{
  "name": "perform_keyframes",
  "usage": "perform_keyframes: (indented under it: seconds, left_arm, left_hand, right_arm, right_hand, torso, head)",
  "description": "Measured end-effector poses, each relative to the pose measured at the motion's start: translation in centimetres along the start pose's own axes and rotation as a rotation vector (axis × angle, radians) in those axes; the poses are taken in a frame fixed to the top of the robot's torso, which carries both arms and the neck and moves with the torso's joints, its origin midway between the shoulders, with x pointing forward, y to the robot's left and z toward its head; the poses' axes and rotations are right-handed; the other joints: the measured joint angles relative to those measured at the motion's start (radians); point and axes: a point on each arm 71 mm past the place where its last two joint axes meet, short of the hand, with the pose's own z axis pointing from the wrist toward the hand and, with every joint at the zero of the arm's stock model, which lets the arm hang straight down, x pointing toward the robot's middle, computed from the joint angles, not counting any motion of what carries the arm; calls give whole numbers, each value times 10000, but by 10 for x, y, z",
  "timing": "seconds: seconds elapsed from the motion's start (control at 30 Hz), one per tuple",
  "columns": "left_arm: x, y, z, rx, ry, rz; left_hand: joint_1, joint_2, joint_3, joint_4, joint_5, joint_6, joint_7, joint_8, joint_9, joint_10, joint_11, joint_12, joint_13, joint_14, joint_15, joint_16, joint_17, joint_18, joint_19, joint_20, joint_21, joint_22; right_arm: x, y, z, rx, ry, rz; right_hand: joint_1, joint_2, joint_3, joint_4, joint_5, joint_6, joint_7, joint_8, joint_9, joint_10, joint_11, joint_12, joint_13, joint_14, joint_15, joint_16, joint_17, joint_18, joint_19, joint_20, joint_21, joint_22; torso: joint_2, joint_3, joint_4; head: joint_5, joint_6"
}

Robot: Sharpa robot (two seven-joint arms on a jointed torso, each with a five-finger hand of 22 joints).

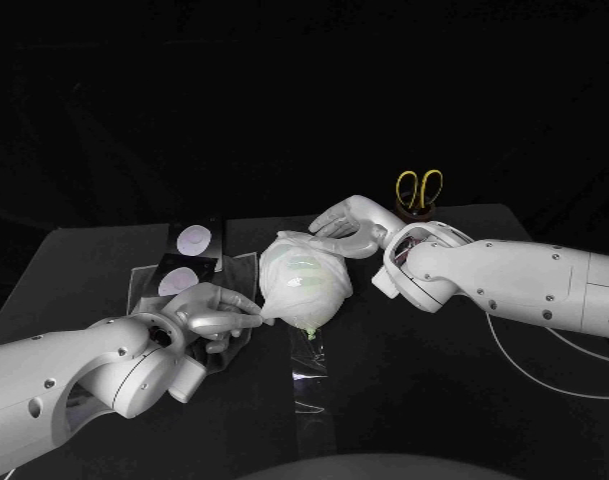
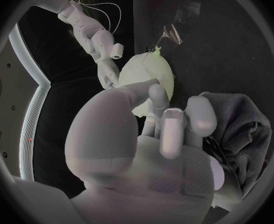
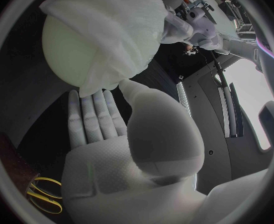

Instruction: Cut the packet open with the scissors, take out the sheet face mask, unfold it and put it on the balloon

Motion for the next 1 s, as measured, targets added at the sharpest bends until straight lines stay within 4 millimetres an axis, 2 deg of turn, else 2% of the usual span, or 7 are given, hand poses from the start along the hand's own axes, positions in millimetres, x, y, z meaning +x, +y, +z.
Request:
perform_keyframes:
  seconds: [0.37, 0.57, 0.6, 1.0]
  left_arm:
    - [-9, 4, 1, -32, -64, 500]
    - [-6, 5, 1, -142, 399, 863]
    - [-6, 5, 1, -163, 483, 921]
    - [2, 7, -1, -439, 1509, 1674]
  left_hand:
    - [-66, -68, 167, -109, -3, 32, -40, 145, 0, 0, -2, 0, -150, 0, 1, 37, 0, 0, 73, -73, 48, 144]
    - [-78, -81, 194, -138, -4, 60, -14, 149, 0, 3, -6, 0, -149, 1, 2, 37, 0, -1, 74, -74, 87, 156]
    - [-82, -85, 195, -138, -4, 60, -14, 149, 0, 71, -74, -1, -164, 2, 2, 37, 0, -1, 74, -74, 87, 157]
    - [-113, -117, 264, -209, 9, 59, -15, 175, 0, 81, -84, -1, -169, 2, 3, 36, 0, -2, 111, -36, 87, 214]
  right_arm:
    - [0, 0, 0, 17, 10, -10]
    - [1, 0, 0, 30, 19, -10]
    - [1, 0, 0, 30, 21, -9]
    - [2, 0, 1, 89, 49, -4]
  right_hand:
    - [-86, 5, -28, 28, -1, 0, -2, 0, -17, -1, 0, 0, -1, -1, 0, -24, -32, -17, 0, 0, 0, -54]
    - [-123, 42, -56, 56, -1, 0, -4, 0, -17, -1, 0, 0, -6, -1, 0, -63, -44, -21, 0, 0, 0, -87]
    - [-123, 42, -56, 56, -1, 1, -4, 0, -17, -1, 0, 0, -6, -1, 1, -63, -45, -22, -1, 0, 0, -98]
    - [-162, 3, -56, 56, 0, 13, -19, 0, -25, -1, 1, 0, -7, -1, 1, -63, -57, -29, -1, 0, 0, -112]
  torso:
    - [1, 1, 4]
    - [2, 1, 8]
    - [2, 1, 8]
    - [1, 0, 8]
  head:
    - [-17, -14]
    - [-21, -21]
    - [-19, -25]
    - [-46, -30]
